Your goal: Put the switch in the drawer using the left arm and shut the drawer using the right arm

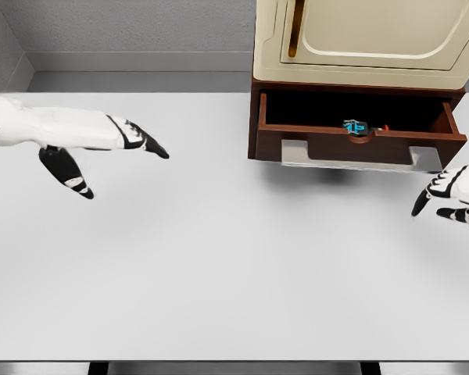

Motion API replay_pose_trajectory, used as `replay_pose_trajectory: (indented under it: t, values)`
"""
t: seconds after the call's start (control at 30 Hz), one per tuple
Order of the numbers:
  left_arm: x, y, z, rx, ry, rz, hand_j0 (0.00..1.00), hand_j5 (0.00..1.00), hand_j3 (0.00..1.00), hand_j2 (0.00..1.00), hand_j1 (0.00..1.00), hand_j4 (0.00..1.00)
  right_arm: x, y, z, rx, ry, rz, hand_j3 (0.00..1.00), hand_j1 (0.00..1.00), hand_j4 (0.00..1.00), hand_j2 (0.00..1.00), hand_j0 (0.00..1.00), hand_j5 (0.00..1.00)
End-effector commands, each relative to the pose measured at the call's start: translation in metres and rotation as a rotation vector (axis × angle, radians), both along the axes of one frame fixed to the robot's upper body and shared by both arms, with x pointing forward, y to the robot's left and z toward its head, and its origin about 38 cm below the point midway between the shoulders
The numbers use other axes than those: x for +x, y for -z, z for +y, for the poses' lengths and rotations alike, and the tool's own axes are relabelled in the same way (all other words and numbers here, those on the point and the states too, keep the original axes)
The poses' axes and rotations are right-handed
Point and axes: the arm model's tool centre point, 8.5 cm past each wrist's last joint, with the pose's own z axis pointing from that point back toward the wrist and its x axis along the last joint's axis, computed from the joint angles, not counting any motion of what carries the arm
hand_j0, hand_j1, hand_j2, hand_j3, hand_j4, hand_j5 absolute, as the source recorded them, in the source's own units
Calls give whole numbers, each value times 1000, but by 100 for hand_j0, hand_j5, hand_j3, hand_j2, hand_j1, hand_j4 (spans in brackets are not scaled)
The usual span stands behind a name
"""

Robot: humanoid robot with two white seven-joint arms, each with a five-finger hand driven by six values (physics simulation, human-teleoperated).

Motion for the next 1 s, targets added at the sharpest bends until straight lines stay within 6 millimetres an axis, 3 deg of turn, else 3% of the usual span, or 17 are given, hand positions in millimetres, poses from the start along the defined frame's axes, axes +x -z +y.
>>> replay_pose_trajectory:
  t: [0.0, 0.03, 0.07, 0.17, 0.23, 0.37, 0.47, 0.77, 0.83, 0.87, 0.9, 0.97]
  values:
    - [-16, 14, 20, 135, 132, -80, 100, 100, 100, 100, 100, 100, 0, -1, 0, 7, 3, -1, 55, 55, 55, 55, 55, 55]
    - [-20, 27, 38, 201, 105, -78, 100, 100, 100, 100, 100, 100, 1, -2, 0, 8, 2, -5, 55, 55, 55, 55, 55, 55]
    - [-20, 27, 41, 246, 110, -106, 100, 100, 100, 100, 100, 100, 2, -4, 1, 11, 2, -11, 55, 55, 55, 55, 55, 55]
    - [-20, 22, 33, 229, 127, -121, 100, 100, 100, 100, 100, 100, 3, -4, -2, 9, 9, -12, 55, 55, 55, 55, 55, 55]
    - [-21, 21, 47, 241, 89, -117, 100, 100, 100, 100, 100, 100, 3, -4, -2, 9, 9, -12, 55, 55, 55, 55, 55, 55]
    - [-21, 26, 49, 247, 86, -106, 100, 100, 100, 100, 100, 100, 8, 0, 7, 23, -12, -4, 55, 55, 55, 55, 55, 55]
    - [-23, 41, 54, 256, 76, -68, 100, 100, 100, 100, 100, 100, 14, 3, 10, 35, -17, -2, 55, 55, 55, 55, 55, 55]
    - [-23, 43, 54, 248, 73, -57, 100, 100, 100, 100, 100, 100, 21, 12, 5, 50, 8, 16, 56, 56, 56, 56, 56, 56]
    - [-10, 37, 63, 143, -4, -130, 100, 100, 100, 100, 100, 100, 26, 10, 3, 58, 20, 5, 56, 56, 56, 56, 56, 56]
    - [2, 37, 79, 115, -73, -154, 100, 100, 100, 100, 100, 100, 26, 10, 3, 59, 19, 6, 56, 56, 56, 56, 56, 56]
    - [8, 38, 79, 107, -83, -158, 100, 100, 100, 100, 100, 100, 27, 9, 4, 62, 17, 0, 56, 56, 56, 56, 56, 56]
    - [7, 44, 57, 83, -27, -146, 100, 100, 100, 100, 100, 100, 29, 4, 5, 64, 15, -13, 56, 56, 56, 56, 56, 56]
